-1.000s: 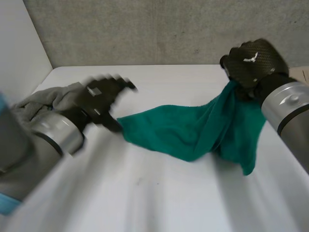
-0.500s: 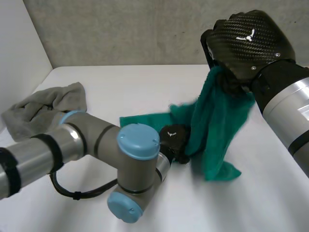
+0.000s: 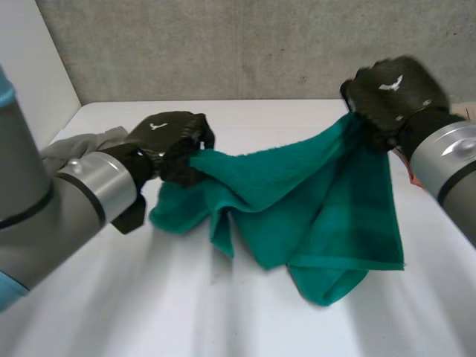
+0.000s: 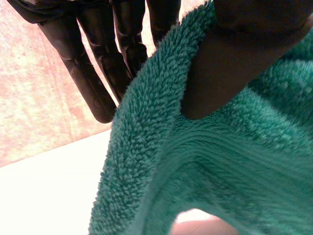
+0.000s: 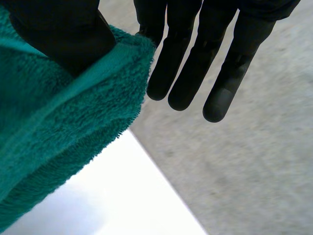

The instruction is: Fold the laundry.

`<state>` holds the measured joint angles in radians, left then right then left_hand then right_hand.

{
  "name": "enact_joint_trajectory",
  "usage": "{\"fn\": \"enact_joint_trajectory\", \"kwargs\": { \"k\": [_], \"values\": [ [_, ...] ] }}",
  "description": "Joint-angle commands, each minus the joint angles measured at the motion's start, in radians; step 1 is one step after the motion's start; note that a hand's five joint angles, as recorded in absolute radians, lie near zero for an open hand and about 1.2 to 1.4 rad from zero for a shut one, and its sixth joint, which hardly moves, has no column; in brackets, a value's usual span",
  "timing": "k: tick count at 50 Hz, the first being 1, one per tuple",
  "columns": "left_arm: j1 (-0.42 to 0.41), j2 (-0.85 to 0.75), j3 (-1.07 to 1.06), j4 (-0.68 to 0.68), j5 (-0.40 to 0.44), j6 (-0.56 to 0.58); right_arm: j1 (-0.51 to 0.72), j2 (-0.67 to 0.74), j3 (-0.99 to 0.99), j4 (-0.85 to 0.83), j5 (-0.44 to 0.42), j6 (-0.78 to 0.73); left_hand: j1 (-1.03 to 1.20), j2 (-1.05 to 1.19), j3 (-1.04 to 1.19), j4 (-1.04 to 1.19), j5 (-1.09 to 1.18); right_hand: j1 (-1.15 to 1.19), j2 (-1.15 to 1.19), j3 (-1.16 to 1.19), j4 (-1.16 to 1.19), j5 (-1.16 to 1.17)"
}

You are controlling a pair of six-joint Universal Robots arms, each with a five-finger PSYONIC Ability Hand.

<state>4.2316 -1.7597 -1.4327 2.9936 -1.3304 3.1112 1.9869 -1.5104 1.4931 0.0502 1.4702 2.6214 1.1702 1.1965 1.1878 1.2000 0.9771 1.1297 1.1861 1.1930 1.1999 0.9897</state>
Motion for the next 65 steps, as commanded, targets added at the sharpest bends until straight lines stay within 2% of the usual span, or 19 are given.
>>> {"fn": "enact_joint_trajectory", "kwargs": {
  "k": [1, 9, 12, 13, 14, 15, 16, 18, 19, 24, 31, 36, 40, 45, 52, 55, 60, 63, 65],
  "values": [
    [0.062, -0.168, 0.069, 0.033, 0.013, 0.203, 0.058, 0.195, -0.010, -0.015, -0.014, 0.049, 0.226, 0.200, 0.208, 0.196, 0.245, 0.267, 0.210, 0.203, 0.196, 0.232],
    [0.083, -0.551, 0.331, -0.002, -0.021, 0.319, 0.145, 0.430, -0.053, -0.104, -0.004, 0.227, 0.200, 0.174, 0.183, 0.171, 0.219, 0.267, 0.210, 0.203, 0.196, 0.232],
    [0.088, -0.615, 0.388, -0.025, -0.059, 0.326, 0.177, 0.498, -0.068, -0.122, -0.005, 0.250, -0.233, -0.259, -0.250, -0.263, -0.214, 0.267, 0.210, 0.203, 0.196, 0.232],
    [0.090, -0.632, 0.411, -0.030, -0.085, 0.326, 0.185, 0.510, -0.073, -0.130, -0.004, 0.250, -0.476, -0.502, -0.493, -0.505, -0.457, 0.267, 0.210, 0.203, 0.196, 0.232],
    [0.088, -0.633, 0.417, -0.028, -0.101, 0.326, 0.188, 0.521, -0.079, -0.139, -0.002, 0.252, -0.525, -0.551, -0.542, -0.554, -0.506, 0.267, 0.210, 0.203, 0.196, 0.232],
    [0.088, -0.633, 0.419, -0.028, -0.114, 0.325, 0.191, 0.527, -0.082, -0.148, 0.001, 0.252, -0.563, -0.589, -0.581, -0.593, -0.544, 0.172, 0.115, 0.108, 0.101, 0.137],
    [0.087, -0.632, 0.419, -0.025, -0.127, 0.323, 0.191, 0.530, -0.088, -0.162, 0.013, 0.252, -0.601, -0.627, -0.619, -0.631, -0.583, -0.323, -0.380, -0.387, -0.394, -0.358],
    [0.082, -0.612, 0.419, -0.016, -0.171, 0.317, 0.191, 0.524, -0.090, -0.167, 0.031, 0.252, -0.789, -0.815, -0.806, -0.818, -0.770, -0.866, -0.922, -0.929, -0.936, -0.901],
    [0.080, -0.595, 0.414, -0.013, -0.183, 0.316, 0.191, 0.519, -0.090, -0.167, 0.042, 0.252, -0.845, -0.871, -0.862, -0.874, -0.826, -0.955, -1.012, -1.018, -1.025, -0.990],
    [0.079, -0.395, 0.287, 0.016, -0.248, 0.303, 0.187, 0.426, -0.082, -0.162, 0.094, 0.253, -0.913, -0.939, -0.930, -0.942, -0.894, -0.955, -1.012, -1.018, -1.025, -0.990],
    [0.076, -0.166, 0.080, 0.070, -0.251, 0.253, 0.094, 0.270, -0.039, -0.112, 0.096, 0.250, -0.877, -0.904, -0.895, -0.907, -0.859, -0.955, -1.012, -1.018, -1.025, -0.990],
    [0.071, -0.028, -0.093, 0.068, -0.248, 0.195, 0.009, 0.243, -0.045, -0.004, 0.088, 0.243, -0.722, -0.748, -0.740, -0.752, -0.704, -0.955, -1.012, -1.018, -1.025, -0.990],
    [0.053, 0.023, -0.204, 0.076, -0.248, 0.170, -0.031, 0.246, -0.051, 0.080, 0.078, 0.236, -0.725, -0.751, -0.742, -0.754, -0.706, -0.955, -1.012, -1.018, -1.025, -0.990],
    [0.015, 0.054, -0.294, 0.128, -0.254, 0.159, -0.091, 0.259, -0.039, 0.114, 0.035, 0.233, -0.725, -0.751, -0.742, -0.755, -0.706, -0.955, -1.012, -1.018, -1.025, -0.990],
    [0.002, 0.085, -0.410, 0.220, -0.251, 0.158, -0.115, 0.349, -0.014, 0.108, -0.070, 0.183, -0.449, -0.475, -0.467, -0.479, -0.431, -0.955, -1.012, -1.018, -1.025, -0.990],
    [-0.024, 0.082, -0.434, 0.222, -0.248, 0.156, -0.146, 0.383, -0.005, 0.106, -0.099, 0.167, -0.434, -0.460, -0.452, -0.464, -0.416, -0.955, -1.012, -1.018, -1.025, -0.990],
    [-0.048, 0.036, -0.436, 0.231, -0.246, 0.132, -0.151, 0.429, -0.010, 0.102, -0.146, 0.147, -0.578, -0.604, -0.595, -0.608, -0.559, -0.933, -0.990, -0.997, -1.003, -0.968],
    [-0.045, -0.042, -0.414, 0.238, -0.246, 0.121, -0.151, 0.455, -0.008, 0.077, -0.183, 0.138, -0.795, -0.821, -0.812, -0.824, -0.776, -0.910, -0.966, -0.973, -0.980, -0.944],
    [-0.044, -0.079, -0.391, 0.249, -0.248, 0.121, -0.149, 0.473, -0.008, 0.053, -0.197, 0.137, -0.830, -0.857, -0.848, -0.860, -0.812, -0.892, -0.948, -0.955, -0.962, -0.927]
  ]
}}
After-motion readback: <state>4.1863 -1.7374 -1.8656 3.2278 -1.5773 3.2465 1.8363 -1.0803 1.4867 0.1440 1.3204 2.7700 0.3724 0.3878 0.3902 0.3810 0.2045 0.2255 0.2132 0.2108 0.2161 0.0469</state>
